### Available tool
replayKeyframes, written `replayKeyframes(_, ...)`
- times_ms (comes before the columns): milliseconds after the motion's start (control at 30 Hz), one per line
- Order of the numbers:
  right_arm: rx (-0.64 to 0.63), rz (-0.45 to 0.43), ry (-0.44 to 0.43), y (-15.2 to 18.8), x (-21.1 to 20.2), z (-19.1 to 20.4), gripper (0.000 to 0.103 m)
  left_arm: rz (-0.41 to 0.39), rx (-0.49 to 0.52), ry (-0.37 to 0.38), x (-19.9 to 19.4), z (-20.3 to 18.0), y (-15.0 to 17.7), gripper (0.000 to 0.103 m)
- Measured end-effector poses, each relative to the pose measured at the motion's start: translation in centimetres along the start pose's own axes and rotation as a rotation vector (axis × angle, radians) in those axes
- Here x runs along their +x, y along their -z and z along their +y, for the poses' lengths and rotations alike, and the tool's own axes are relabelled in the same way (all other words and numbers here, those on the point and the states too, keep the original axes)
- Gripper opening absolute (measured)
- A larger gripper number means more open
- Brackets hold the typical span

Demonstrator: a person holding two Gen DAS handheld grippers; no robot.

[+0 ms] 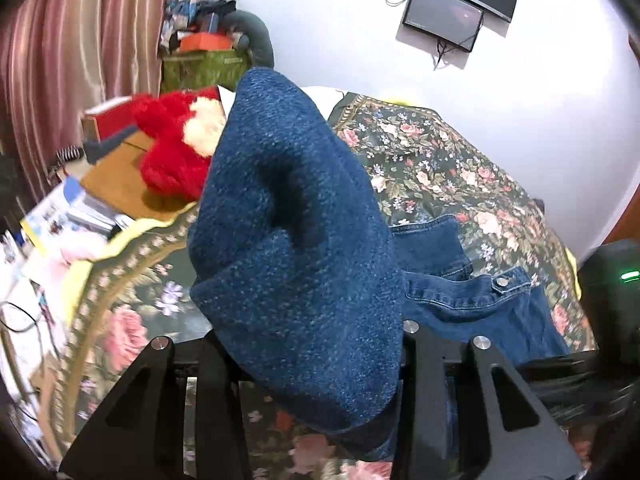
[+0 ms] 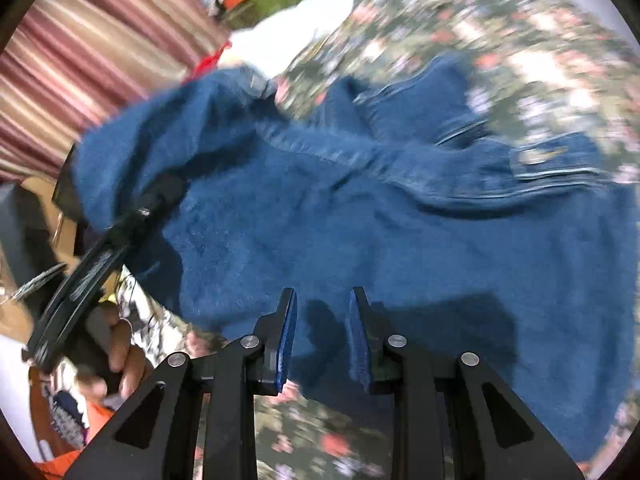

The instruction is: Fold large clothes

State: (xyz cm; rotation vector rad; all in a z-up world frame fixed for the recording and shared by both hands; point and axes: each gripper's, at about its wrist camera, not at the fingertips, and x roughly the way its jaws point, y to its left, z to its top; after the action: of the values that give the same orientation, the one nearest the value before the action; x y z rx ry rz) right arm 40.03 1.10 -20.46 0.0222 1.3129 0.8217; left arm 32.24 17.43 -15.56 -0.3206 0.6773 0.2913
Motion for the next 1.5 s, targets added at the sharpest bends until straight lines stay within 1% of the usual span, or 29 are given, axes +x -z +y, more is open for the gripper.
replayKeyframes(33,-0.006,0.064,-0.009,-0.2,2.2,0.7,0.023,0.003,0.011,-0.007,-0.4,0.2,0.2,0.038)
replayKeyframes(100,-0.002,0.146,-0.015,-0.1,5.5,1.3,0.023,0.028,0.029,-0.026,0.1,0.2,0.8,0.038)
replayKeyframes(167,0.013,0.171,-0.018,0.2,8.0,1.4,0.023,0.031,0.066,-0.07,0.4,0.0,1.4,0.038)
replayKeyframes(233,0.027,0.181,-0.04,0.2,9.1,1.2,0.023,0.016,0.088,-0.081,0.4,0.1,2.0,0.037)
replayKeyframes(367,0.071,0.225,-0.077,-0.1,7.9,0.0,0.023,-0.025,0.113,-0.056,-0.3,-1.4,1.0,0.036)
replayKeyframes(433,0.101,0.197,-0.084,0.1,5.8,-0.8,0.023,-0.053,0.149,-0.045,-0.7,-2.8,0.5,0.035)
replayKeyframes(467,0.095,0.157,-0.069,0.4,3.9,-1.3,0.023,-0.073,0.178,-0.038,-1.0,-3.9,0.2,0.035)
replayKeyframes(533,0.077,0.085,-0.024,0.9,0.8,-1.9,0.023,-0.105,0.24,-0.025,-1.6,-6.2,0.0,0.034)
replayKeyframes(600,0.076,-0.011,0.039,2.3,-3.6,-3.1,0.023,-0.142,0.324,-0.005,-2.3,-9.4,0.2,0.034)
replayKeyframes(667,0.115,-0.099,0.054,4.0,-8.0,-4.9,0.023,-0.168,0.411,0.032,-3.0,-12.9,1.1,0.033)
replayKeyframes(700,0.139,-0.125,0.051,4.6,-9.7,-5.7,0.023,-0.17,0.441,0.055,-3.2,-14.3,1.6,0.033)
replayKeyframes(733,0.164,-0.15,0.052,5.3,-11.1,-6.5,0.023,-0.17,0.494,0.091,-3.5,-16.5,2.7,0.033)
replayKeyframes(767,0.199,-0.189,0.071,6.4,-13.5,-7.9,0.023,-0.173,0.534,0.109,-3.6,-17.8,3.5,0.033)
replayKeyframes(800,0.218,-0.215,0.106,7.4,-15.1,-8.8,0.023,-0.176,0.59,0.133,-3.7,-19.5,4.9,0.033)
replayKeyframes(833,0.233,-0.239,0.14,8.4,-16.4,-9.6,0.023,-0.171,0.621,0.149,-3.7,-20.5,5.7,0.033)
replayKeyframes(867,0.243,-0.252,0.166,8.8,-17.2,-9.9,0.023,-0.15,0.669,0.183,-3.6,-21.8,7.1,0.033)
replayKeyframes(900,0.26,-0.265,0.201,9.9,-18.5,-10.7,0.023,-0.125,0.703,0.207,-3.3,-22.6,8.2,0.033)
replayKeyframes(967,0.288,-0.277,0.225,12.0,-20.1,-12.0,0.023,-0.063,0.795,0.24,-2.6,-23.9,11.0,0.033)
replayKeyframes(1000,0.304,-0.275,0.23,13.1,-20.7,-12.4,0.023,-0.055,0.845,0.231,-2.4,-24.1,12.5,0.033)
replayKeyframes(1067,0.325,-0.277,0.236,14.9,-21.8,-13.1,0.023,-0.041,0.898,0.206,-2.3,-24.1,14.0,0.034)
replayKeyframes(1100,0.329,-0.277,0.239,15.4,-21.9,-13.2,0.023,-0.023,0.911,0.198,-2.3,-23.8,14.4,0.035)
replayKeyframes(1167,0.332,-0.278,0.246,16.3,-22.1,-13.3,0.023,0.011,0.897,0.208,-2.6,-23.4,14.4,0.041)
replayKeyframes(1233,0.322,-0.282,0.247,16.3,-22.2,-12.8,0.023,0.049,0.878,0.243,-3.2,-23.0,14.0,0.054)
replayKeyframes(1267,0.306,-0.288,0.248,16.2,-22.5,-12.2,0.023,0.073,0.857,0.277,-3.8,-22.4,13.7,0.057)
replayKeyframes(1300,0.289,-0.296,0.248,16.0,-22.6,-11.8,0.023,0.087,0.844,0.301,-4.4,-22.0,13.7,0.062)
replayKeyframes(1333,0.276,-0.303,0.246,16.0,-22.6,-11.5,0.023,0.096,0.826,0.32,-5.1,-21.4,13.4,0.064)
replayKeyframes(1400,0.229,-0.33,0.236,15.1,-23.2,-9.8,0.023,0.093,0.79,0.33,-6.6,-20.3,12.9,0.069)
replayKeyframes(1500,0.153,-0.351,0.226,13.4,-23.2,-7.1,0.023,0.062,0.708,0.307,-8.3,-17.9,11.0,0.081)
